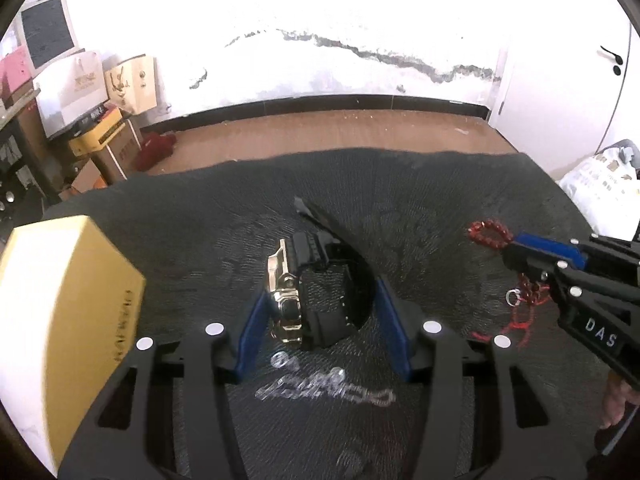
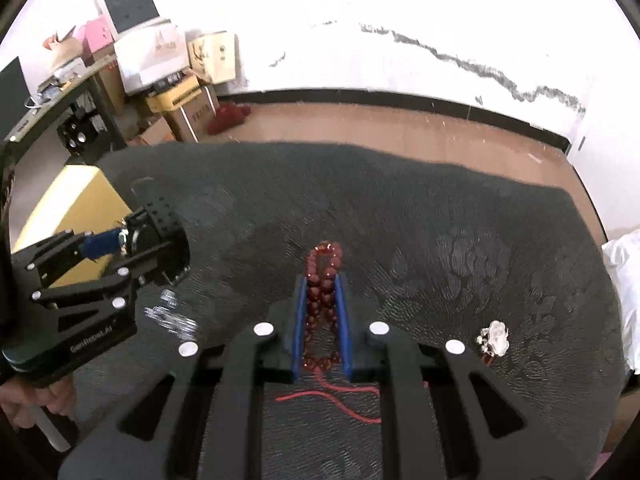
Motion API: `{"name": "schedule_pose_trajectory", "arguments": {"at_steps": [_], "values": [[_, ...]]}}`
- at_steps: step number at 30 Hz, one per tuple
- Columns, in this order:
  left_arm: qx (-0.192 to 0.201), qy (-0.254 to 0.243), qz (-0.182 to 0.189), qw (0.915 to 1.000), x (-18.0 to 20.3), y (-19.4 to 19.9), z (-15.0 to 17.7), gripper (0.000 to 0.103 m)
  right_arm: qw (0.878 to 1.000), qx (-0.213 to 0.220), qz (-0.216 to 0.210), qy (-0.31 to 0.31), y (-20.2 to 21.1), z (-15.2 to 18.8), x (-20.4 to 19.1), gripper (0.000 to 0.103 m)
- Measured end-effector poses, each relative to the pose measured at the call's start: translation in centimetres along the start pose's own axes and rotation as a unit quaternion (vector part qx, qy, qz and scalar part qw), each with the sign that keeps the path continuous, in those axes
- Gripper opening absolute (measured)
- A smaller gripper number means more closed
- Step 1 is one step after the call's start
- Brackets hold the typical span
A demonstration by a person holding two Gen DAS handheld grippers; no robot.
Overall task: Organize jewelry
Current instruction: 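Carry the watch and bead bracelet with both tools over the white box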
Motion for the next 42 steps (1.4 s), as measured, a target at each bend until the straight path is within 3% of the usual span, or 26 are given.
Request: {"name": "schedule_pose_trajectory", "arguments": {"at_steps": [9,18,22,27,31,42], "values": [[0.033,0.017,-0.016,0.9992,-6.0,9.8,-1.4,0.051,0.998,0.051,-0.023,0.040,7.2,-4.3,-8.6,0.015],[0.067,0.074,-0.067,0.9927,-18.2,19.3,-0.5,0.051,0.989,0.072,-0.082,0.096,10.7,-8.1,-22.6,0.015],[0.073,0.109,-0.095,0.9868,-24.1,21.4,1.1,0.051,0.984,0.071,-0.110,0.124,10.9,-9.3,-29.9,0.015],[0.067,0.147,-0.130,0.9783,-30.8,22.3,3.4,0.051,0.977,0.059,-0.139,0.150,9.5,-10.0,-37.7,0.015],[0.062,0.170,-0.140,0.9735,-34.3,21.0,4.6,0.051,0.976,0.043,-0.147,0.155,7.0,-9.9,-41.4,0.015],[0.015,0.177,-0.130,0.9756,-36.4,15.7,5.6,0.051,0.983,0.005,-0.115,0.143,1.1,-8.2,-41.9,0.015]]}}
Point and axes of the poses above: each gripper's, at about its wrist camera, not at the fingertips, and y roughly against the way its jaws point, x to its right, z to its underside, the point moved 5 cm from there along -y, roughly the way its jaws point, and after that the axes turned 9 degrees about y, right-handed, at the moved point
